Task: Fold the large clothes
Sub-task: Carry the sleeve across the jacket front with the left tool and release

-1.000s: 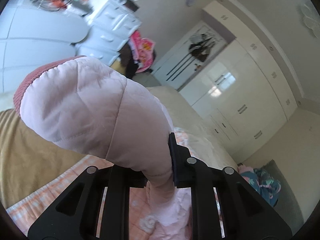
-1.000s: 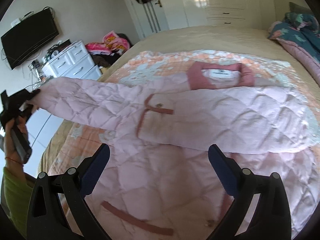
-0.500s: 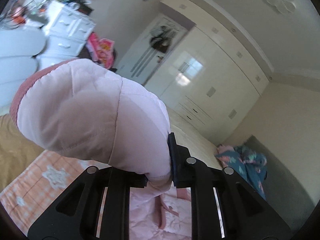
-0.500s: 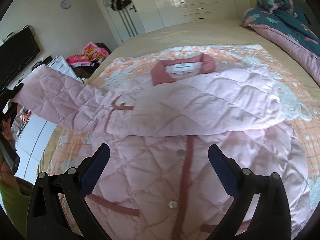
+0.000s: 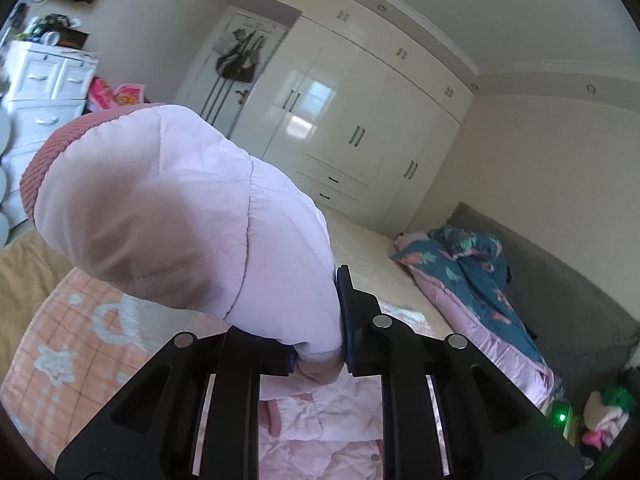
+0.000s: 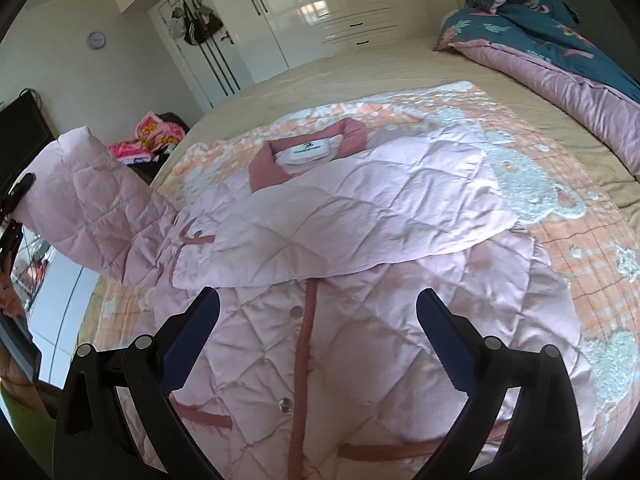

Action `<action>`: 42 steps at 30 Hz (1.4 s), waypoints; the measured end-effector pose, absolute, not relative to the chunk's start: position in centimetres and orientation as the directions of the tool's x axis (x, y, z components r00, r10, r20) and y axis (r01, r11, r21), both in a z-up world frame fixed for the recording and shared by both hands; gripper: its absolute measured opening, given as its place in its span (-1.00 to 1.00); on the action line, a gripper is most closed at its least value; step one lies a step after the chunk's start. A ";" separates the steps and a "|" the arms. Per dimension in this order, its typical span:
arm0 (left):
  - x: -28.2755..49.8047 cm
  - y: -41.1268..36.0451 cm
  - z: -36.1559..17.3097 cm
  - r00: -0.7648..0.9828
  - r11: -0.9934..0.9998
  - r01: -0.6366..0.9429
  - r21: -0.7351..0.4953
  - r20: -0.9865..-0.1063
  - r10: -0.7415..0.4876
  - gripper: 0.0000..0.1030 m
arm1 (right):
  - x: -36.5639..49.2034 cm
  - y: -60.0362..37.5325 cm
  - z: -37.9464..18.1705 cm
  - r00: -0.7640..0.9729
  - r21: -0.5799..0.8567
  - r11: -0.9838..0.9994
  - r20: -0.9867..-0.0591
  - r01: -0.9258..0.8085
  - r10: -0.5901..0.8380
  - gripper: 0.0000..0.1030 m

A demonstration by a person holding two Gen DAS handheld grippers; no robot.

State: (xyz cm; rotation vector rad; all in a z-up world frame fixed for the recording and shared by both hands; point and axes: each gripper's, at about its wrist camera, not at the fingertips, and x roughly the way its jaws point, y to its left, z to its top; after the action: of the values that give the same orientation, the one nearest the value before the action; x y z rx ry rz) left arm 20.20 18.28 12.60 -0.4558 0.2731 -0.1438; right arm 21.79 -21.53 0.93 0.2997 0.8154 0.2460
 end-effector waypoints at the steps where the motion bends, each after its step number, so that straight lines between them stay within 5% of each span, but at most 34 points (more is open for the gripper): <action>1: 20.4 18.0 12.5 0.951 0.890 0.082 -0.449 -0.230 -0.204 -0.82 | 21.8 -21.7 0.9 0.662 0.356 0.929 -0.674 -0.096 0.327 0.91; 18: 22.6 10.8 9.6 0.895 0.921 0.248 -0.301 -0.293 -0.337 -0.77 | 21.9 -24.1 0.1 0.666 0.390 0.919 -0.673 -0.049 0.321 0.91; 31: 25.5 2.1 3.9 0.753 0.892 0.398 -0.216 -0.479 -0.452 -0.71 | 21.9 -27.3 -1.0 0.680 0.439 0.898 -0.667 0.026 0.306 0.91; 42: 26.4 -2.4 -1.6 0.650 0.881 0.453 -0.135 -0.626 -0.430 -0.68 | 22.0 -30.4 -2.1 0.694 0.483 0.870 -0.660 0.099 0.287 0.91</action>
State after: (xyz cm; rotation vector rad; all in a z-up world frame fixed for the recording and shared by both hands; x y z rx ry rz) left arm 26.40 -2.39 -1.57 0.0349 0.7017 -0.5020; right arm 21.98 -30.36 -2.10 0.5184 0.8060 0.1105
